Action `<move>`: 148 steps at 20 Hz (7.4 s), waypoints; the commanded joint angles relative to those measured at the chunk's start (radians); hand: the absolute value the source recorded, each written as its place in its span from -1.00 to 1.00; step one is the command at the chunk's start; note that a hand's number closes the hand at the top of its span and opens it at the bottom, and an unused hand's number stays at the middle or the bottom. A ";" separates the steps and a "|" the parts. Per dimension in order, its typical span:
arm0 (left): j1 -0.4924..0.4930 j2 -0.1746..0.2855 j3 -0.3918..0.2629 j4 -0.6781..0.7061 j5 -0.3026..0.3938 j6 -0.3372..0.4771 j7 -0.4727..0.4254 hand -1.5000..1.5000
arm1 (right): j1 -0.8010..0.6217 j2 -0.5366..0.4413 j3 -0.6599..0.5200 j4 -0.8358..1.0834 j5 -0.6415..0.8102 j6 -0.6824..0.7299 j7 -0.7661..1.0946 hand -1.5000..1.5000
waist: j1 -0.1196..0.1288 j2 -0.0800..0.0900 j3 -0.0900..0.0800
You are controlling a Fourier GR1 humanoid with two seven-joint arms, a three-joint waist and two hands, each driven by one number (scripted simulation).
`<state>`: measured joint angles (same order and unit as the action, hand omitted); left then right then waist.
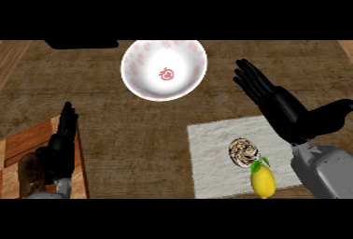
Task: Pick the cupcake from the placemat and place it in the bowl
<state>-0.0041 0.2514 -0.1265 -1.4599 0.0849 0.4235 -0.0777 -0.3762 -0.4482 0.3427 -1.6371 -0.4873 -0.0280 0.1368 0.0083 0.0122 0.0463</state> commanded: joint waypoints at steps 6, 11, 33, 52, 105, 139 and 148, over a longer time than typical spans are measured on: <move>-0.106 0.013 -0.064 -0.045 0.025 -0.126 0.037 0.00 | 0.148 0.083 0.151 0.085 0.344 -0.435 0.150 1.00 | -0.053 -0.023 -0.052; -0.073 -0.009 -0.072 -0.040 0.034 -0.114 0.051 0.00 | 0.202 0.116 0.030 0.079 0.544 -0.796 0.030 -1.00 | -0.112 -0.039 -0.048; -0.133 -0.029 -0.105 -0.097 0.044 -0.165 0.144 0.00 | 0.552 0.414 0.106 -0.398 1.537 -0.544 0.782 -1.00 | -0.027 -0.017 -0.052; -0.180 -0.073 -0.015 0.002 0.007 -0.238 0.104 0.00 | 0.510 0.448 0.175 -0.394 1.501 -0.427 0.935 -1.00 | -0.011 -0.012 -0.046; -0.206 -0.172 0.078 -0.015 -0.096 -0.315 0.164 0.00 | 0.433 0.447 0.149 0.052 1.253 -0.558 0.551 1.00 | -0.012 -0.012 -0.046; -0.192 -0.204 0.052 -0.024 -0.133 -0.308 0.156 0.00 | -0.682 0.448 0.222 -0.181 0.716 -0.068 0.592 1.00 | -0.002 -0.014 -0.047; -0.143 -0.191 0.049 -0.029 -0.132 -0.343 0.111 0.00 | -0.859 0.448 0.141 0.210 0.696 -0.105 0.471 1.00 | 0.005 -0.011 -0.047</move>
<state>-0.1510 0.0793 -0.0620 -1.5127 -0.0282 0.0718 0.0595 -1.1722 0.0000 0.5016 -1.5394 0.2213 -0.1343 0.6228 0.0156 0.0002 -0.0009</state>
